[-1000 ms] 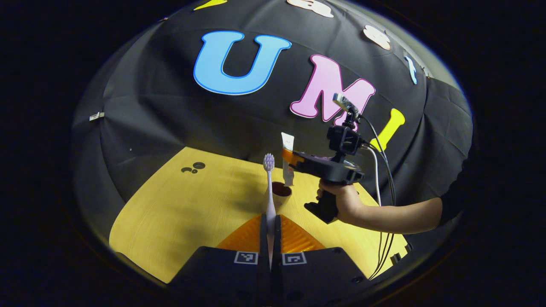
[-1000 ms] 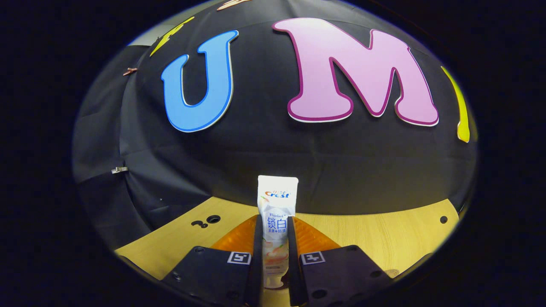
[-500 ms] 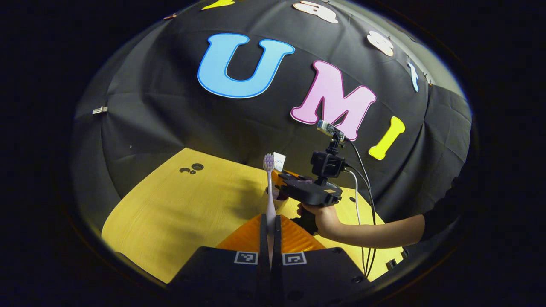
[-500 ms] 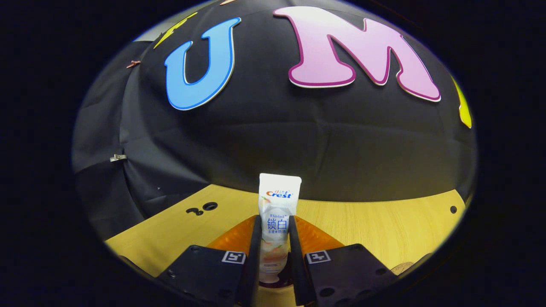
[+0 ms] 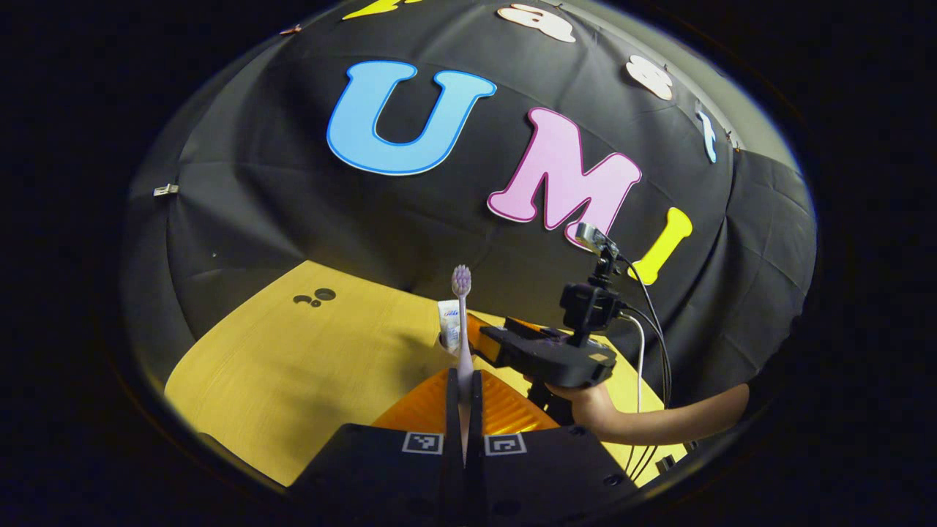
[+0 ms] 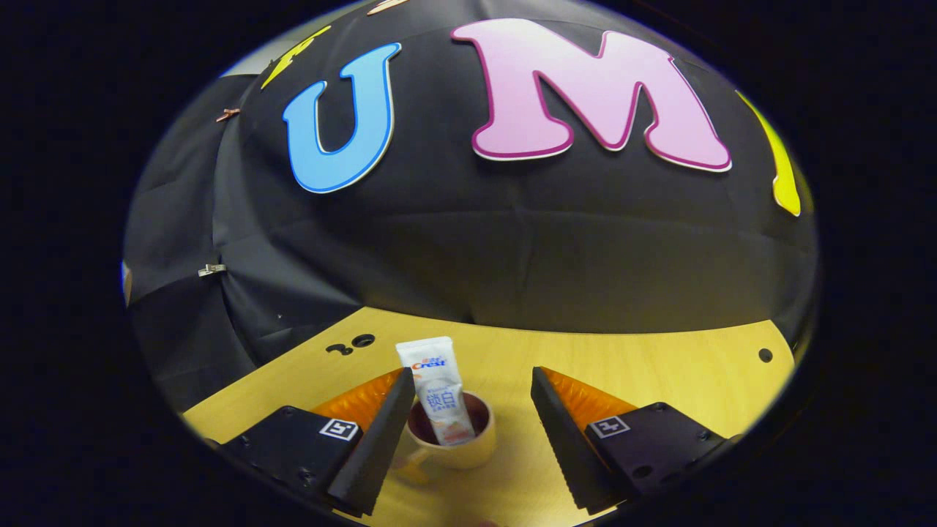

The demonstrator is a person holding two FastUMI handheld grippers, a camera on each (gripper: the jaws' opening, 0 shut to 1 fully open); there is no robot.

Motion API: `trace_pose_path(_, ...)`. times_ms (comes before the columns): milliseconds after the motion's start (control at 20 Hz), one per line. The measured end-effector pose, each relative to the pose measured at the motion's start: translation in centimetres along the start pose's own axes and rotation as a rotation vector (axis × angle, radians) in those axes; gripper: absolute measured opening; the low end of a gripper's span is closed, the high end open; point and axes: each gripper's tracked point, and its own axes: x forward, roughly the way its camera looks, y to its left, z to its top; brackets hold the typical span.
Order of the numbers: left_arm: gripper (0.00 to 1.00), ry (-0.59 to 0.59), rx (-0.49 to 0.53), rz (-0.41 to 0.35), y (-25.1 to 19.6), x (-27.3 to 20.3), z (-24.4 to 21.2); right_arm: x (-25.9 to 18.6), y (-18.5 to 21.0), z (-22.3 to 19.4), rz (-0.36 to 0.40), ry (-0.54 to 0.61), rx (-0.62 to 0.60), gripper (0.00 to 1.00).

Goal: Put the toothbrush and toothpaste on the desktop into the cup, then pick up the cup and place it on the coaster on the desktop.

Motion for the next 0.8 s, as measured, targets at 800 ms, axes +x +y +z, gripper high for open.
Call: trace_pose_path(800,0.06,-0.246,0.146,-0.069,-2.8,16.6,6.0,-10.5,-15.7,-1.6,-0.265,0.009,-0.009,0.98)
